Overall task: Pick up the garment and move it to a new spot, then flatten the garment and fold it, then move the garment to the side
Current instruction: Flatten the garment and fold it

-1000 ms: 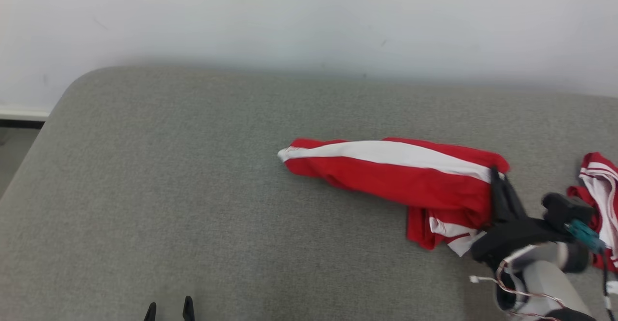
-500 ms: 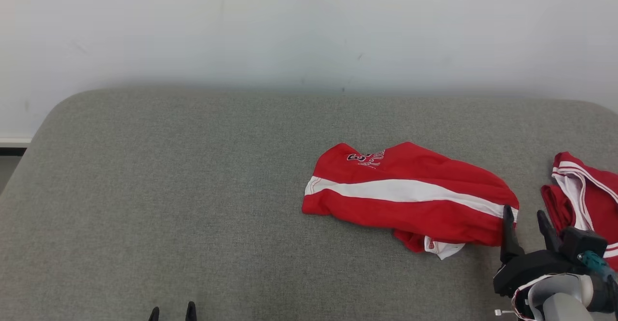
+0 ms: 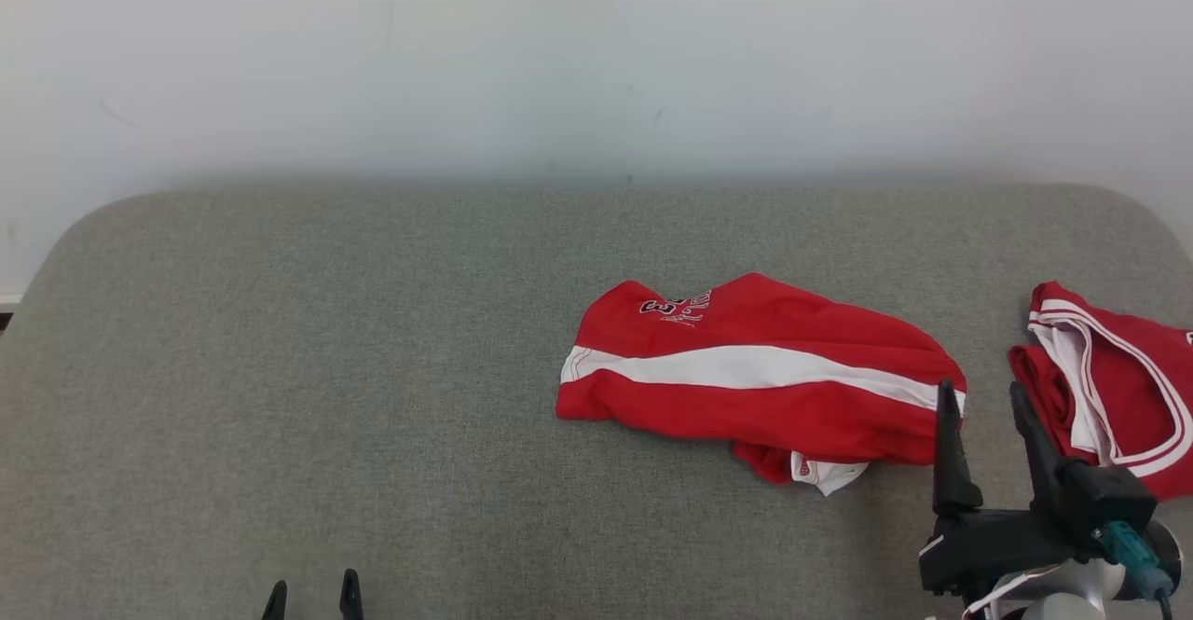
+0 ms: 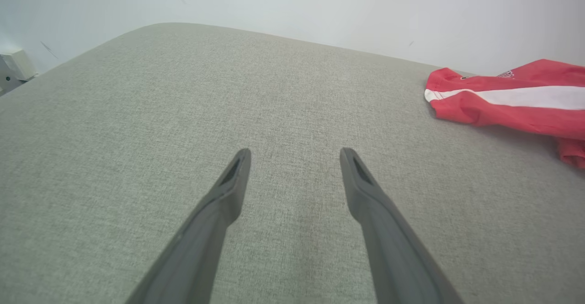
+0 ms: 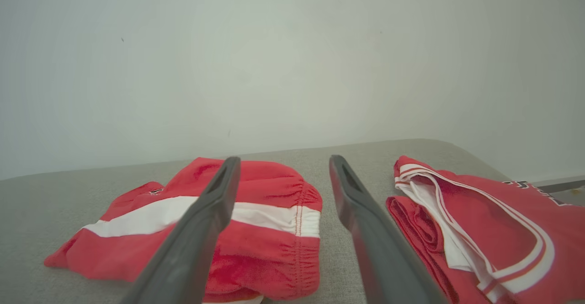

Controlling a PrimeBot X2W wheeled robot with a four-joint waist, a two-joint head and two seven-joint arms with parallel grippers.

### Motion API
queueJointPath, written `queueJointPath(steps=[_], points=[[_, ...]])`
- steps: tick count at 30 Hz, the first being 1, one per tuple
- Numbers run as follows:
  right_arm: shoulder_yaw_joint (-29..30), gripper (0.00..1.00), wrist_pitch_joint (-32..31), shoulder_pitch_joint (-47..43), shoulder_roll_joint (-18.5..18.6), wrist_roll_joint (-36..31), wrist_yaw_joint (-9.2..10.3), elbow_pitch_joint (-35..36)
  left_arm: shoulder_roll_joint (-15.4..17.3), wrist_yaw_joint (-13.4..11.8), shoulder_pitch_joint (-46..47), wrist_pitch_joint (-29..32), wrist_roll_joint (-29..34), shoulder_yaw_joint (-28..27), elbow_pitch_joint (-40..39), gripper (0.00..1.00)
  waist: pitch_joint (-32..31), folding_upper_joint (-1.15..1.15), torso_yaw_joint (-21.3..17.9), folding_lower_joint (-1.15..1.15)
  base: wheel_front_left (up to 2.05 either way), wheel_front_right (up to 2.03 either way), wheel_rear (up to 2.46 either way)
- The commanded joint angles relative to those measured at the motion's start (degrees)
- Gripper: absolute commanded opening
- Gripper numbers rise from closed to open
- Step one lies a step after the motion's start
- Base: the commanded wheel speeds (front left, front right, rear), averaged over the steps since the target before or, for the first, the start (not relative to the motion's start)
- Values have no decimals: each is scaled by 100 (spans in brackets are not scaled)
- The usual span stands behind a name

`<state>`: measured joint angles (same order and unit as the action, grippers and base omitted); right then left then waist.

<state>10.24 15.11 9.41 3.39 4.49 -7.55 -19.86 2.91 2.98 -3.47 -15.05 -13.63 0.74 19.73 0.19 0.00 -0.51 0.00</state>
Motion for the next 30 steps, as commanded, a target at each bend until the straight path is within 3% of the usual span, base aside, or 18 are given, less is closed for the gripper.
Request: queueJointPath(steps=[1, 14, 30], points=[[-107, 100, 1, -171, -36, 33, 16, 105, -1, 0, 9, -17, 59, -48, -37, 100, -56, 0, -46, 0, 0, 0, 0], [-615, 100, 1, -910, -50, 208, 16, 370, -2, 27, -260, -17, 242, -228, -252, 100, -361, 0, -138, 0, 0, 0, 0], [-664, 100, 1, -1039, -51, 198, 16, 428, -2, -41, -308, -17, 407, -266, -357, 100, -402, 0, -117, 0, 0, 0, 0]])
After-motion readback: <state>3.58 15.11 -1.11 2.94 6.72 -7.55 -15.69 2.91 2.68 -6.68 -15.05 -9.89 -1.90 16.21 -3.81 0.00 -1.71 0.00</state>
